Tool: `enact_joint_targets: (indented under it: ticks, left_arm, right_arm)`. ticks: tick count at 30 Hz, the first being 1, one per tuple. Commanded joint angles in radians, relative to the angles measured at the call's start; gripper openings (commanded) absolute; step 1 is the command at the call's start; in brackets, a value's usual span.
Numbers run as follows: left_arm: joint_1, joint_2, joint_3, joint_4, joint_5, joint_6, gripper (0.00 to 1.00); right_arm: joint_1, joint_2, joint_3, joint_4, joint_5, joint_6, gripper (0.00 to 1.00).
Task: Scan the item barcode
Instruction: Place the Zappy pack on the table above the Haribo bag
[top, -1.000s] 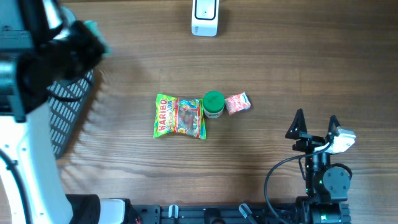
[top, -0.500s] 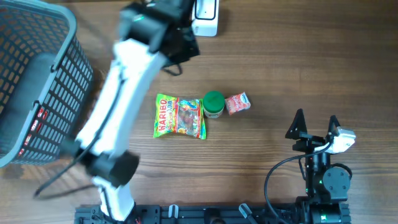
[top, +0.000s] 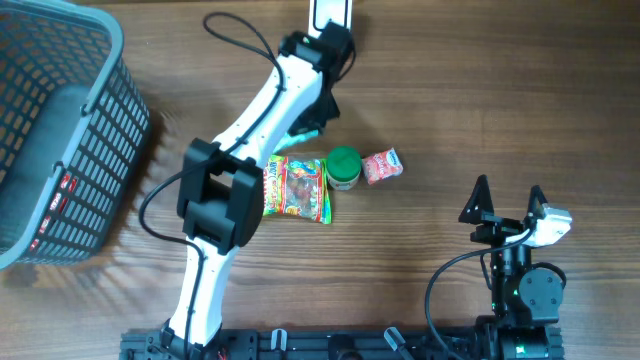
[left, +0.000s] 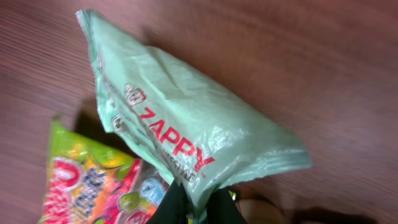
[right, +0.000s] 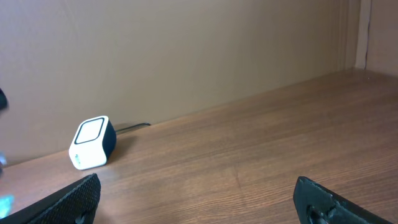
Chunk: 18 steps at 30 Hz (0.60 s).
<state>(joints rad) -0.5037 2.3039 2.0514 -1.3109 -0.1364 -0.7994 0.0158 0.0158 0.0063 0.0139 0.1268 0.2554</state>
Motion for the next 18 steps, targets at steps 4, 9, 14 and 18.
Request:
enact_joint_targets:
  ticks: [4,9,14,18]
  left_arm:
    - [-0.027,-0.014,-0.061,-0.021,0.031,0.010,0.34]
    - [0.014,-0.142,-0.021,-0.025,-0.075,0.027,1.00]
    - [0.114,-0.314,0.138,-0.030,-0.071,0.171,1.00]
    - [0.260,-0.476,0.300,-0.056,-0.071,0.236,1.00]
  right_arm:
    - [-0.003,0.001,-0.001,0.003,-0.016,-0.017,1.00]
    - [-0.003,0.001,-0.001,0.003,-0.016,-0.017,1.00]
    - [-0.003,0.001,-0.001,0.003,-0.016,-0.017,1.00]
    - [-0.003,0.001,-0.001,0.003,-0.016,-0.016,1.00]
